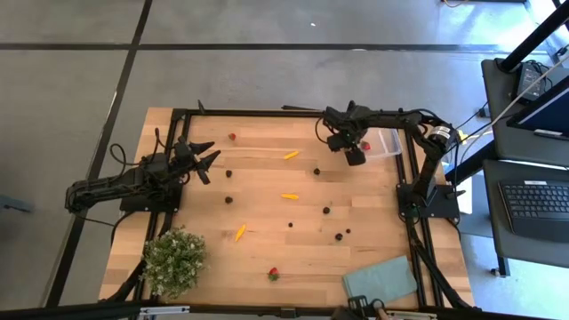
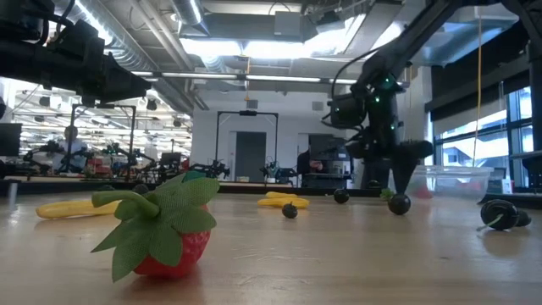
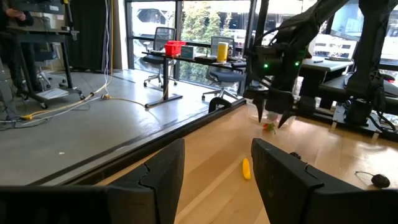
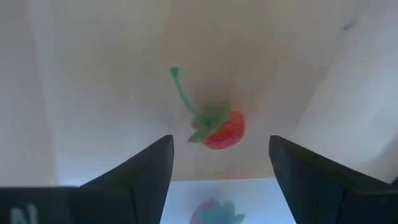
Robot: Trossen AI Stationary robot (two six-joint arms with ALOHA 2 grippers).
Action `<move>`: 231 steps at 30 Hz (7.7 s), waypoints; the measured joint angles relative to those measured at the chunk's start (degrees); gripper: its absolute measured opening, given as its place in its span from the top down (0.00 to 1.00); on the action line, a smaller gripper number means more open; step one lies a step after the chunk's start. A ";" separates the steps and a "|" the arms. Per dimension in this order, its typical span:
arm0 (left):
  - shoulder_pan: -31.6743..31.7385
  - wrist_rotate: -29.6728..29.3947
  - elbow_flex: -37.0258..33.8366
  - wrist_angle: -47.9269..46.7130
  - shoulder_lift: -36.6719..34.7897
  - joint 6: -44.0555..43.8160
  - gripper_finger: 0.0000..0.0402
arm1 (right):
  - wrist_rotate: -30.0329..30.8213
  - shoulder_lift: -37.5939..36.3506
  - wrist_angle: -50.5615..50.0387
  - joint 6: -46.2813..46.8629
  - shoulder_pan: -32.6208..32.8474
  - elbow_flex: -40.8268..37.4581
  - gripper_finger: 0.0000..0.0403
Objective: Pick and placing Produce into tupperware
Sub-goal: Put the red strawberry into the transparent bin, then put the black cherry into the transparent bin
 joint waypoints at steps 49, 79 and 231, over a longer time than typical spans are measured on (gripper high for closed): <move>0.00 -0.01 0.00 0.01 -0.01 0.01 0.55 | -2.69 -0.17 3.91 1.78 -0.06 -4.68 0.66; 0.00 -0.02 0.00 -0.02 0.00 0.00 0.55 | -2.52 -3.39 1.27 6.17 -0.26 2.49 0.93; 0.00 -0.02 0.00 0.01 0.00 0.00 0.55 | -12.82 -22.62 3.16 64.82 -7.40 2.56 0.39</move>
